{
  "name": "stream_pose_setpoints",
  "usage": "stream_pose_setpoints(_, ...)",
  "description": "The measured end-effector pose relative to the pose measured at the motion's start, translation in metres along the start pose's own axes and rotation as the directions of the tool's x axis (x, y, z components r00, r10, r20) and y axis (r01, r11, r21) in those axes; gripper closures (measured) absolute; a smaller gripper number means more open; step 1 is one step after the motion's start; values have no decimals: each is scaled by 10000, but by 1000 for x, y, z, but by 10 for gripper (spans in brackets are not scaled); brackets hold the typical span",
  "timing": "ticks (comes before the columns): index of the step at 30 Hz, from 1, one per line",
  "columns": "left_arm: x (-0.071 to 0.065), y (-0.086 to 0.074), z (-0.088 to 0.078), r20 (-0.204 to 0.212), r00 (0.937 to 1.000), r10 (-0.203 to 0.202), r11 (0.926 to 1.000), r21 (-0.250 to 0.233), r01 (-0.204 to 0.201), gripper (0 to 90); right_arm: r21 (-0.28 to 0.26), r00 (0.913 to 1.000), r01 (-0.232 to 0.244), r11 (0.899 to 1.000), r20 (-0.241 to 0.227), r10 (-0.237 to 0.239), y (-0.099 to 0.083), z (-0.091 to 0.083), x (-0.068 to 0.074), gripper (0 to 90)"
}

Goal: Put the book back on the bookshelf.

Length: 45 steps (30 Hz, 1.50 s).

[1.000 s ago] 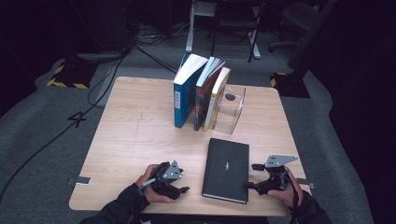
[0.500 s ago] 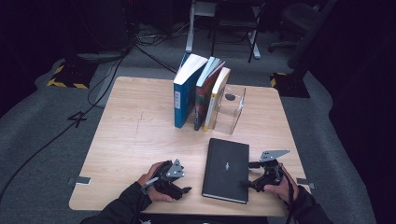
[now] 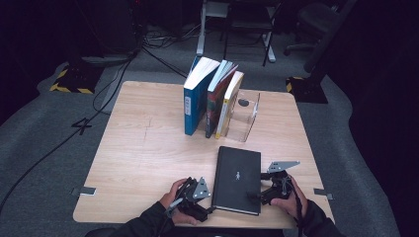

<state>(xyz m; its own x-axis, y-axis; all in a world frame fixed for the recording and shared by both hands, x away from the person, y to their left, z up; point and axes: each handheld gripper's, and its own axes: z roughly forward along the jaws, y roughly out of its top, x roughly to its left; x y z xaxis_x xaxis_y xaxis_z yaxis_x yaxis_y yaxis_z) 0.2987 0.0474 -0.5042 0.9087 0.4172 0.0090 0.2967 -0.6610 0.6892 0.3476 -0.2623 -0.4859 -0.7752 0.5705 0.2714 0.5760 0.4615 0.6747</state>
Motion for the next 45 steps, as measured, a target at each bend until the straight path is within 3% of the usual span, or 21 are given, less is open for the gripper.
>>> stream_pose_setpoints(4,3,0,0,53,10000,33,10000,34,-34,123,-62,10000,41,10000,20,-41,0,1,1,4)
stream_pose_setpoints(7,6,-1,0,15,10000,49,10000,0,-49,123,-91,9974,627,9980,348,-623,0,-7,4,53)
stream_pose_setpoints(10,13,-2,-2,-135,9998,-157,9999,22,157,124,-403,9958,803,9960,474,-784,-6,-19,0,174)
stream_pose_setpoints(12,21,-4,-4,-266,9991,-337,9994,20,338,127,-557,9932,967,9937,704,-927,-9,-26,-4,152)
stream_pose_setpoints(14,27,-5,-4,-355,9980,-528,9986,-2,528,129,-545,9882,1131,9921,1097,-1066,-11,-29,-7,179)
stream_pose_setpoints(16,35,-7,-6,-357,9975,-614,9981,35,615,129,-378,9766,1499,9880,1617,-1419,-11,-27,-6,173)
stream_pose_setpoints(17,38,-7,-6,-421,9972,-611,9981,31,613,126,-62,9632,1846,9828,1996,-1797,-11,-23,-3,149)
stream_pose_setpoints(18,41,-8,-6,-475,9968,-648,9979,18,649,117,-75,9590,1941,9810,2120,-1881,-10,-21,-2,146)
stream_pose_setpoints(21,52,-9,-7,-487,9962,-717,9974,51,720,108,-173,9606,1923,9812,2078,-1846,-8,-18,-1,155)
stream_pose_setpoints(24,62,-10,-8,-470,9960,-763,9970,83,767,108,-27,9543,2113,9774,2167,-2057,-10,-15,-1,184)
stream_pose_setpoints(29,70,-8,-6,-460,9967,-668,9976,163,676,64,117,9491,1954,9807,2498,-1921,-11,-10,-2,182)
stream_pose_setpoints(30,71,-8,-6,-409,9966,-716,9972,200,724,59,102,9474,2000,9797,2529,-1960,-10,-6,0,182)
stream_pose_setpoints(32,71,-8,-6,-453,9965,-701,9974,144,708,58,369,9348,2161,9757,2808,-2176,-10,2,3,186)
stream_pose_setpoints(35,69,-9,-7,-558,9958,-729,9972,135,737,67,356,9266,2227,9742,3029,-2228,-10,8,7,148)
stream_pose_setpoints(39,68,-10,-8,-469,9962,-730,9973,75,734,121,304,9285,2120,9768,3055,-2111,-10,8,7,156)
stream_pose_setpoints(40,67,-10,-9,-457,9963,-734,9973,62,737,153,318,9209,2267,9734,3185,-2248,-10,7,8,156)
stream_pose_setpoints(42,64,-9,-10,-393,9976,-575,9983,45,577,174,281,9199,2311,9725,3193,-2278,-10,7,9,156)
stream_pose_setpoints(43,63,-9,-10,-396,9977,-551,9985,51,553,166,136,9259,2205,9753,3116,-2137,-9,6,9,156)
stream_pose_setpoints(45,60,-8,-10,-291,9986,-437,9990,41,438,171,-25,9269,2228,9749,3103,-2111,-8,4,9,156)
